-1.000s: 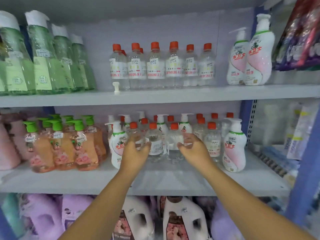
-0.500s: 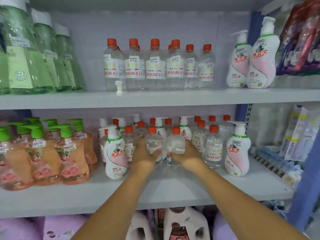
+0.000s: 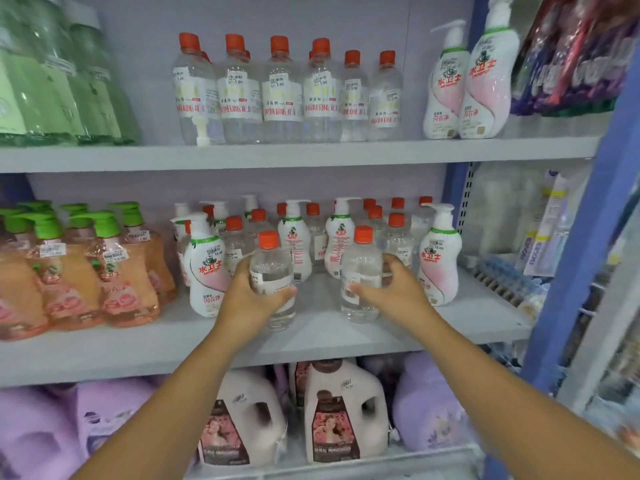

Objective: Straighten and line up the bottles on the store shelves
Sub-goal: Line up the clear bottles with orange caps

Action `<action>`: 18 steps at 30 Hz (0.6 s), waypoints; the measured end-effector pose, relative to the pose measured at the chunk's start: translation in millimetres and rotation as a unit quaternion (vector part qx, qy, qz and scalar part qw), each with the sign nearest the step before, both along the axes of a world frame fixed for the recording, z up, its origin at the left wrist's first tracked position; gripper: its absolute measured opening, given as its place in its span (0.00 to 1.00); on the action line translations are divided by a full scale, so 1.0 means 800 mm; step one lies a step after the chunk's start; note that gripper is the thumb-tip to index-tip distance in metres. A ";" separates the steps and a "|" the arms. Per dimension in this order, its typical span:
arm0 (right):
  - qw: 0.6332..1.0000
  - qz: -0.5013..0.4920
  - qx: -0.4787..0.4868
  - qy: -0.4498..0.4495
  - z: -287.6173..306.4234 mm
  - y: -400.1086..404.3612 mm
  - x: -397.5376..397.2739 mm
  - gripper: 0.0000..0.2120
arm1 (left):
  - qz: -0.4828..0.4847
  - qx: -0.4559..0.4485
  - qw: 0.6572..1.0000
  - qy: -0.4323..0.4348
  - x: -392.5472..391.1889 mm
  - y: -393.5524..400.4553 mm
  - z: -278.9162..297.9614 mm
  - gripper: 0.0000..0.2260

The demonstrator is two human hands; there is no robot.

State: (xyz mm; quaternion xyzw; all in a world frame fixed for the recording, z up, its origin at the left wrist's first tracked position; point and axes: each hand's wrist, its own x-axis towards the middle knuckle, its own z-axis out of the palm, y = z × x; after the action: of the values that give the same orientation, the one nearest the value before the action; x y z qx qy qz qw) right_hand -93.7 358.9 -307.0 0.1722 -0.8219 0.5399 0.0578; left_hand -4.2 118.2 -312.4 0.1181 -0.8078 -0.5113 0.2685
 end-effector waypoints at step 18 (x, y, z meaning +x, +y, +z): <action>0.972 0.162 -0.079 0.151 0.224 0.153 0.120 0.31 | -0.035 -0.101 0.986 0.125 0.195 0.167 0.234 0.27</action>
State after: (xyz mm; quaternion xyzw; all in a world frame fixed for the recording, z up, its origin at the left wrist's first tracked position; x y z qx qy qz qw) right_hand 2.1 481.4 -127.5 0.3775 -0.7193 0.5735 0.1063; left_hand 151.7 252.1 -124.9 -0.0034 -0.8189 -0.4471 0.3599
